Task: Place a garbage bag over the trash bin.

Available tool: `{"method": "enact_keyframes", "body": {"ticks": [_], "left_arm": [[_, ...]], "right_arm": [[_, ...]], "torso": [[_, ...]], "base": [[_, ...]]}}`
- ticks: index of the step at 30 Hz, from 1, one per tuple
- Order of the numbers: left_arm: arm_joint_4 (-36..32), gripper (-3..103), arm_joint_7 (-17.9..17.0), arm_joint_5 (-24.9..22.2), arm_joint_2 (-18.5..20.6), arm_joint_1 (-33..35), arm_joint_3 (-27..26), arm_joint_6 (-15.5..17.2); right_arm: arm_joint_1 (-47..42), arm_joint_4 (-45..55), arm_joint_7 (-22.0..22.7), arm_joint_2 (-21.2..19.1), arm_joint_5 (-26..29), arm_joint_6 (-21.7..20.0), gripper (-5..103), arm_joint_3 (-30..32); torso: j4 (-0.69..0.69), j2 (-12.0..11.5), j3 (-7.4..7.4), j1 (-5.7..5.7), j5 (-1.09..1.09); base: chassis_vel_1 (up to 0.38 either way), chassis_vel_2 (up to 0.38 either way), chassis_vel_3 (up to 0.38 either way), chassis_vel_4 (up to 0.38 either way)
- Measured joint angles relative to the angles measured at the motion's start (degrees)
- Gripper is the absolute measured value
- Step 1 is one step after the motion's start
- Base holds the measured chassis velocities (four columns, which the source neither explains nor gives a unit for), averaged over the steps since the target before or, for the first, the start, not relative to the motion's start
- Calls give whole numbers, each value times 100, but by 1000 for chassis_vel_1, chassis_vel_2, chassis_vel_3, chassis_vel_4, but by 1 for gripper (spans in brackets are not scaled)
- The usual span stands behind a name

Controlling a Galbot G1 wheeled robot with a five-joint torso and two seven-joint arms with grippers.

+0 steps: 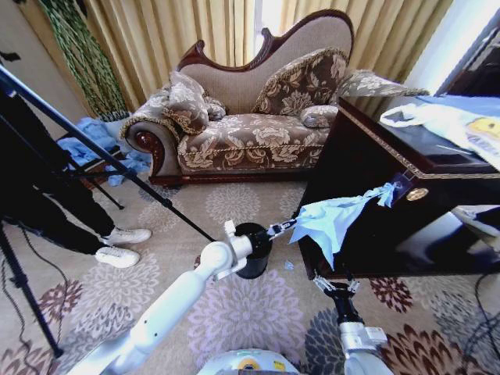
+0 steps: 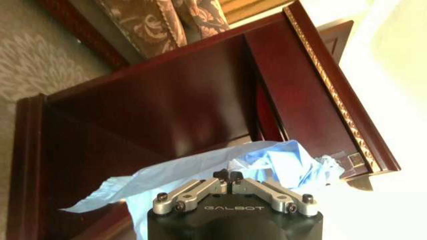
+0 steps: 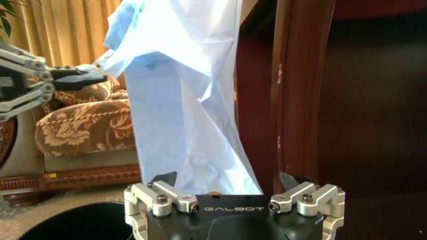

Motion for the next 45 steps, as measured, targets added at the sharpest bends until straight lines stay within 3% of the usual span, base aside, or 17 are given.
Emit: {"method": "enact_keyframes", "body": {"ticks": [12, 20, 30, 45], "left_arm": [[-362, 0, 135, 81, 508, 520, -366, 39], [-477, 0, 189, 123, 616, 646, -485, 36], [-648, 0, 441, 261, 1078, 1110, -838, 44], [-918, 0, 464, 260, 1217, 891, -998, 3]], "right_arm": [[-27, 24, 14, 27, 6, 24, 100, 73], [5, 23, 38, 25, 15, 25, 100, 74], [8, -53, 57, -30, 56, 44, 100, 174], [-13, 12, 76, -2, 58, 51, 100, 172]], "torso": [[0, 0, 0, 0, 0], [-1, 0, 0, 0, 1], [0, 0, 0, 0, 0], [0, 0, 1, 0, 0]], "base": [[0, 0, 0, 0], [0, 0, 0, 0], [0, 0, 0, 0], [0, 0, 0, 0]]}}
